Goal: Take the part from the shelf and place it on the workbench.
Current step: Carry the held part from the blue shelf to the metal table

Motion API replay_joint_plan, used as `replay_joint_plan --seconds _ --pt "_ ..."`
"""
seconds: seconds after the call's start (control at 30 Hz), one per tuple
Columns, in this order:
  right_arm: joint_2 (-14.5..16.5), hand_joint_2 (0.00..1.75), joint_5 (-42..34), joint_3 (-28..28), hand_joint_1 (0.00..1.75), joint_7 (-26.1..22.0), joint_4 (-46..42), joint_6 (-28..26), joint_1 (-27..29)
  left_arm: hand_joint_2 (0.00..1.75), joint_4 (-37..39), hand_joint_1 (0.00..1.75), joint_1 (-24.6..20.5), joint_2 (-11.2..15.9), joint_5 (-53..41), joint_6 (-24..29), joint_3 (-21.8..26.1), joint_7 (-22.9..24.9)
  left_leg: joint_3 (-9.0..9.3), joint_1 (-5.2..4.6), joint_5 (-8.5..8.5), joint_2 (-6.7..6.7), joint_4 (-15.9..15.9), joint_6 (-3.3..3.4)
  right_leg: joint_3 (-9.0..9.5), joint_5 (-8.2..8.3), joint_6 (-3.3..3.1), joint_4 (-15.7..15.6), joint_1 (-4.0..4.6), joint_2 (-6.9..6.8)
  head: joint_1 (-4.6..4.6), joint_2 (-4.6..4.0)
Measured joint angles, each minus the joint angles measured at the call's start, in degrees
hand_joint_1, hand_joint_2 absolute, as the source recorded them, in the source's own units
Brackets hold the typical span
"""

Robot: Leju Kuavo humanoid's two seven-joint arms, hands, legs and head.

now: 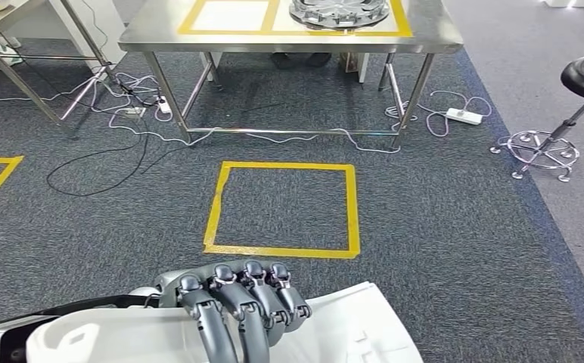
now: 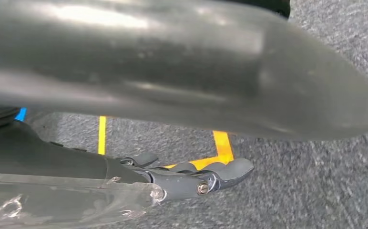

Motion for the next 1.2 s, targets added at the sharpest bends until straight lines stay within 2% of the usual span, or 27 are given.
replay_joint_plan --seconds 0.03,0.07,0.1,0.17,0.2,0.23,0.27,0.33,0.37,0.4,0.5,0.57,0.6,0.67,0.7,0.73,0.77,0.83,0.87,0.9,0.93,0.97,1.03,1.07,1.1,1.2 --pt "0.01 0.0 0.01 0.0 0.0 0.0 0.0 0.0 0.0 1.75 0.0 1.75 -0.02 -0.03 -0.01 0.0 0.0 0.0 -0.29 0.03 -0.6 0.0 0.81 -0.31 0.17 -0.08 -0.38 -0.1 -0.05 0.03 -0.04 0.0" --pt "0.01 0.0 0.01 0.0 0.0 0.0 0.0 0.0 -0.03 1.75 0.0 1.75 -0.04 -0.04 -0.02 0.0 0.0 0.0 -1.28 0.04 -1.79 -0.01 2.95 -0.55 0.37 -0.18 -0.71 -0.2 -0.13 0.05 -0.1 0.0" --pt "0.01 0.0 0.02 0.0 0.0 0.0 0.0 0.0 -0.05 1.75 0.0 1.75 -0.04 -0.03 -0.03 0.0 0.0 0.0 -2.98 0.05 -3.38 -0.01 6.28 -0.7 0.52 -0.34 -0.98 -0.22 -0.14 0.05 -0.15 0.0" --pt "0.01 0.0 0.02 0.0 0.0 0.0 0.0 0.0 -0.06 1.75 0.01 1.75 -0.01 0.04 -0.03 0.0 0.0 0.0 -7.62 0.06 -6.34 -0.01 14.24 -0.82 0.78 -0.7 -1.29 -0.22 -0.05 0.06 -0.2 0.0" --pt "0.01 0.0 0.02 0.0 0.0 0.0 0.0 0.0 -0.04 1.75 0.01 1.75 0.01 0.09 -0.04 0.0 0.0 0.0 -9.31 0.06 -6.51 -0.01 16.55 -0.81 0.98 -0.91 -1.34 -0.21 -0.02 0.1 -0.2 0.0" --pt "0.01 0.0 0.02 0.0 0.0 0.0 0.0 0.01 -0.02 1.75 0.02 1.75 0.02 0.12 -0.05 0.0 0.0 0.0 -9.99 0.06 -5.53 -0.01 16.86 -0.74 1.28 -1.14 -1.32 -0.21 0.0 0.19 -0.2 0.0" --pt "0.01 0.0 0.02 0.0 0.0 0.0 0.0 0.01 -0.02 1.75 0.02 1.75 0.03 0.14 -0.07 0.0 0.0 0.0 -9.5 0.06 -3.48 -0.01 14.92 -0.6 1.68 -1.41 -1.24 -0.21 0.0 0.3 -0.2 0.0" --pt "0.02 0.0 0.02 0.0 0.0 0.0 0.0 0.03 -0.05 1.75 0.02 1.75 0.02 0.15 -0.09 0.0 0.01 0.0 -6.36 -0.01 1.3 -0.02 7.37 -0.13 2.57 -2.07 -0.9 -0.19 0.07 0.54 -0.2 -0.01" --pt "0.03 0.0 0.02 0.0 0.0 -0.01 0.0 0.04 -0.08 1.75 0.02 1.75 0.01 0.15 -0.1 0.0 0.01 0.0 -4.83 -0.05 2.62 -0.02 3.94 0.12 2.87 -2.41 -0.63 -0.17 0.14 0.64 -0.2 -0.01" --pt "0.04 0.0 0.03 0.0 0.0 -0.01 0.0 0.05 -0.09 1.75 0.02 1.75 0.0 0.14 -0.1 0.0 0.02 0.0 -3.83 -0.12 3.09 -0.03 1.73 0.36 3.05 -2.68 -0.31 -0.29 0.18 0.71 -0.19 -0.01" --pt "0.16 0.0 0.11 0.0 0.0 0.0 0.03 0.07 -0.05 1.75 0.02 1.75 0.0 0.08 -0.11 0.0 0.01 0.0 -2.87 -0.14 2.55 -0.13 0.15 1.3 3.46 -2.78 0.83 -0.05 0.11 0.62 -0.19 0.0" --pt "0.22 0.0 0.16 0.01 0.0 -0.01 0.04 0.07 -0.17 1.75 0.02 1.75 -0.05 -0.02 -0.13 0.0 0.0 0.01 -1.97 0.04 2.2 -0.14 -0.04 2.0 2.62 -4.03 1.3 2.41 0.05 0.38 -0.03 0.01" --pt "0.23 0.0 0.17 0.02 0.0 -0.02 0.04 0.07 -0.23 1.75 0.03 1.75 -0.07 -0.06 -0.14 0.0 0.0 0.02 -1.54 0.1 1.96 -0.11 -0.09 2.22 1.09 -5.33 1.44 5.28 0.0 0.27 0.02 0.02" --pt "0.26 0.0 0.2 0.02 0.0 -0.01 0.04 0.07 -0.14 1.75 0.04 1.75 -0.09 -0.07 -0.14 0.0 0.0 0.01 -0.98 0.08 1.37 -0.07 -0.08 2.47 -3.43 -8.17 1.76 12.88 -0.05 0.19 0.15 0.02" --pt "0.27 0.0 0.24 0.01 0.0 0.01 0.04 0.07 -0.03 1.75 0.04 1.75 -0.06 -0.07 -0.15 0.0 0.0 0.01 -0.67 0.08 1.05 -0.1 -0.07 2.48 -5.44 -8.74 1.87 15.53 -0.08 0.18 0.15 0.03" --pt "0.28 0.0 0.28 0.01 0.0 0.02 0.04 0.07 0.06 1.75 0.04 1.75 -0.04 -0.06 -0.15 0.0 0.0 0.01 -0.27 0.09 0.71 -0.14 -0.07 2.43 -6.54 -8.19 1.95 16.22 -0.11 0.18 0.19 0.03" --pt "0.29 0.0 0.31 0.0 0.0 0.02 0.04 0.07 0.09 1.75 0.04 1.75 -0.03 -0.05 -0.16 0.0 0.0 0.02 0.29 0.12 0.3 -0.17 -0.07 2.32 -6.46 -6.38 1.98 14.59 -0.16 0.16 0.17 0.03" --pt "0.3 0.0 0.32 0.01 0.0 0.01 0.05 0.07 0.08 1.75 0.05 1.75 -0.02 -0.05 -0.16 0.0 0.0 0.02 1.77 0.2 -0.71 -0.2 -0.07 1.87 -3.86 -1.16 2.04 7.07 -0.24 0.05 0.21 0.02" --pt "0.32 0.0 0.32 0.01 0.0 0.01 0.05 0.07 0.04 1.75 0.05 1.75 -0.03 -0.05 -0.17 0.0 0.0 0.02 2.34 0.2 -1.18 -0.18 -0.03 1.55 -2.56 0.12 1.86 3.6 -0.2 -0.05 0.28 0.02" --pt "0.35 0.0 0.32 0.02 0.0 0.01 0.07 0.07 0.0 1.75 0.05 1.75 -0.04 -0.06 -0.18 0.0 -0.01 0.02 2.62 0.14 -1.57 -0.17 -0.04 1.2 -1.64 0.78 1.56 1.45 -0.12 -0.16 0.33 0.03" --pt "0.38 0.0 0.33 0.02 0.0 0.01 0.08 0.08 -0.01 1.75 0.06 1.75 -0.05 -0.06 -0.19 0.0 -0.01 0.03 2.78 0.05 -1.8 -0.16 0.0 0.84 -1.33 0.58 1.13 0.7 -0.02 -0.23 0.34 0.03" --pt "0.4 0.0 0.33 0.02 0.0 0.0 0.08 0.08 -0.01 1.75 0.06 1.75 -0.06 -0.06 -0.2 0.0 -0.01 0.03 2.83 0.0 -1.91 -0.15 -0.02 0.55 -1.23 0.3 0.58 0.53 0.05 -0.28 0.34 0.04" --pt "0.42 0.0 0.34 0.02 0.0 0.0 0.09 0.09 0.09 1.75 0.05 1.75 -0.09 -0.06 -0.21 0.0 0.0 0.04 2.74 -0.02 -2.06 -0.13 0.66 0.07 -0.72 0.55 -0.11 0.42 -0.04 -0.2 0.21 0.04" --pt "0.42 0.0 0.34 0.02 0.0 0.0 0.09 0.09 0.08 1.75 0.05 1.75 -0.15 -0.06 -0.21 0.0 0.0 0.04 1.91 -0.02 -2.4 -0.13 2.28 -0.13 -0.36 0.43 -0.41 0.29 -0.1 -0.16 0.14 0.04" --pt "0.42 0.0 0.35 0.02 0.0 0.0 0.09 0.09 0.04 1.75 0.05 1.75 -0.19 -0.05 -0.22 0.0 0.0 0.04 0.27 -0.01 -3.22 -0.12 5.15 -0.33 0.0 0.25 -0.69 0.16 -0.16 -0.13 0.04 0.04" --pt "0.42 0.0 0.37 0.02 0.0 0.0 0.09 0.08 -0.02 1.75 0.07 1.75 -0.21 0.05 -0.25 0.0 0.0 0.04 -7.04 0.0 -7.05 -0.12 15.62 -0.65 0.78 -0.64 -1.22 0.09 -0.05 -0.1 -0.11 0.04"
